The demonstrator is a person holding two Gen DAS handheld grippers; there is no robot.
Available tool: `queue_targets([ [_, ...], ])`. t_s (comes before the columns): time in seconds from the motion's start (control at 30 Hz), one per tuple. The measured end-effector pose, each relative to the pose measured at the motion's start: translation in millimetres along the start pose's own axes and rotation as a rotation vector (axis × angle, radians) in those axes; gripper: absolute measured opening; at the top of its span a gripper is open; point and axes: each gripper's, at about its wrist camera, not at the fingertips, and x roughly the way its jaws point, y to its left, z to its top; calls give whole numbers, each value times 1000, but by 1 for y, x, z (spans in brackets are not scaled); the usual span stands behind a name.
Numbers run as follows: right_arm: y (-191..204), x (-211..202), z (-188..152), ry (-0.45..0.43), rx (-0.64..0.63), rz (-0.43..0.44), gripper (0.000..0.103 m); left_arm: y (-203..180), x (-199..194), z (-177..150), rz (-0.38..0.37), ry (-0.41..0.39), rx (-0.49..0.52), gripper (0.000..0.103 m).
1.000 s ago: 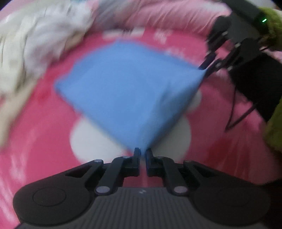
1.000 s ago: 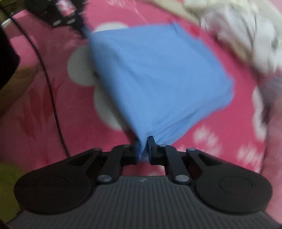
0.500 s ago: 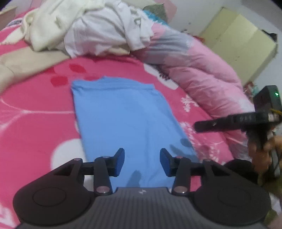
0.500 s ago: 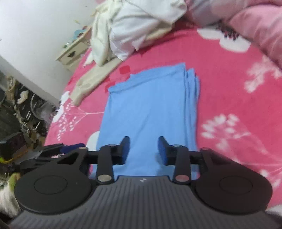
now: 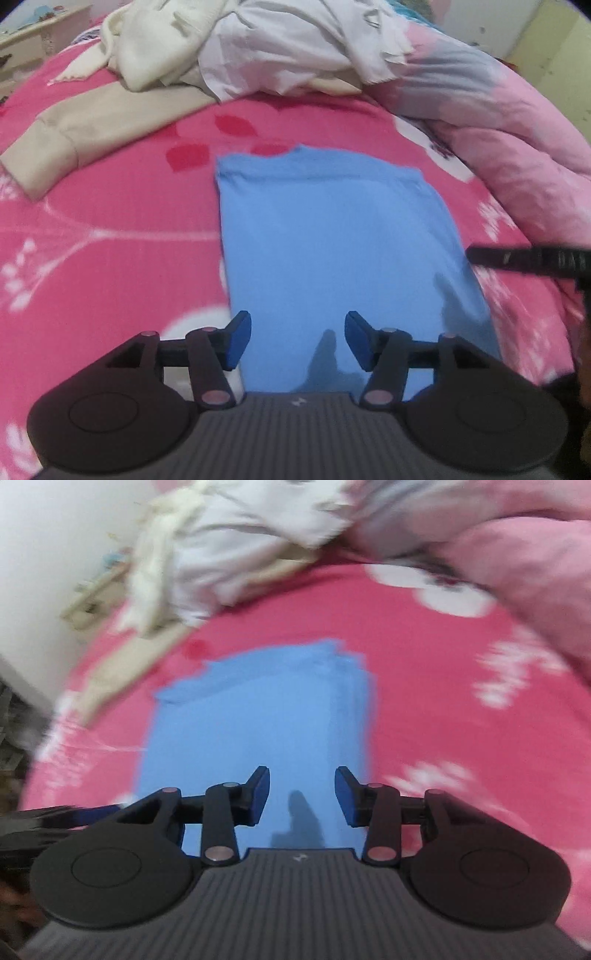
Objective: Fold clothes
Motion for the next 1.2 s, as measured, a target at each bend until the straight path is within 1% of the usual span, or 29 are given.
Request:
queue_targets([
  [0.03,1,11,-1,22,1,18,38,-2,9,2,34,23,-7,58],
  [0.07,-3,21,-5,46,15,20,38,-5,16,0,78,37,12,58],
  [0.1,-12,29,-9,71,40,8,35,-8,18,-4,109,32,38,58],
  [0.13,-22,31,-12,78,69,7,29,-9,15,-7,118,21,49,58],
  [0.17,-32,27,-15,71,102,15,26,-10,11,-11,121,11,54,58],
  [0.2,-40,22,-15,61,129,12,26,-11,6,-11,123,-8,56,58],
  [0.23,-43,15,-11,40,130,-8,26,-13,3,-8,132,-38,70,58],
  [0.3,-37,5,2,-23,67,-64,30,-20,-1,4,156,-94,113,58],
  [0.33,-31,5,11,-51,31,-75,30,-24,1,13,163,-107,131,58],
  [0.37,-27,7,18,-71,7,-67,30,-28,7,23,153,-108,142,59],
  [0.43,-16,16,31,-87,-15,-19,30,-37,25,43,120,-94,151,59],
  [0.47,-12,22,35,-91,-25,-1,29,-39,38,50,132,-67,145,59],
  [0.5,-10,34,39,-89,-41,-1,29,-40,51,55,156,-35,138,57],
  [0.53,-11,47,42,-81,-55,-21,29,-39,64,60,184,-9,131,56],
  [0.57,-14,57,43,-71,-65,-50,29,-36,71,61,198,1,124,58],
  [0.6,-21,66,45,-55,-64,-90,23,-33,74,62,193,1,116,60],
  [0.63,-31,70,48,-47,-25,-114,14,-32,74,62,187,1,110,60],
  [0.7,-38,63,55,-75,76,-84,17,-32,74,63,186,4,110,60],
  [0.73,-33,59,61,-97,73,-69,20,-32,74,63,188,5,111,60],
  [0.77,-26,58,65,-109,53,-50,20,-33,75,63,192,6,112,60],
  [0.83,-16,70,70,-78,44,10,20,-35,76,64,201,9,115,61],
  [0.87,-15,80,70,-52,51,20,19,-35,77,64,204,10,115,61],
  [0.9,-15,93,70,-28,44,-1,19,-35,77,64,204,12,115,61],
  [0.93,-16,104,71,-21,31,-37,16,-35,77,65,203,14,113,61],
  [0.97,-19,110,72,-32,27,-60,15,-34,76,66,202,16,110,61],
  [1.0,-21,110,74,-53,36,-76,14,-34,76,66,201,19,106,61],
  [1.07,-19,97,79,-108,34,-132,16,-33,75,66,201,21,104,61],
  [1.13,-11,80,79,-142,-13,-133,18,-34,75,66,203,20,108,61],
  [1.2,-1,66,74,-144,-66,-113,18,-34,75,66,204,20,108,61],
])
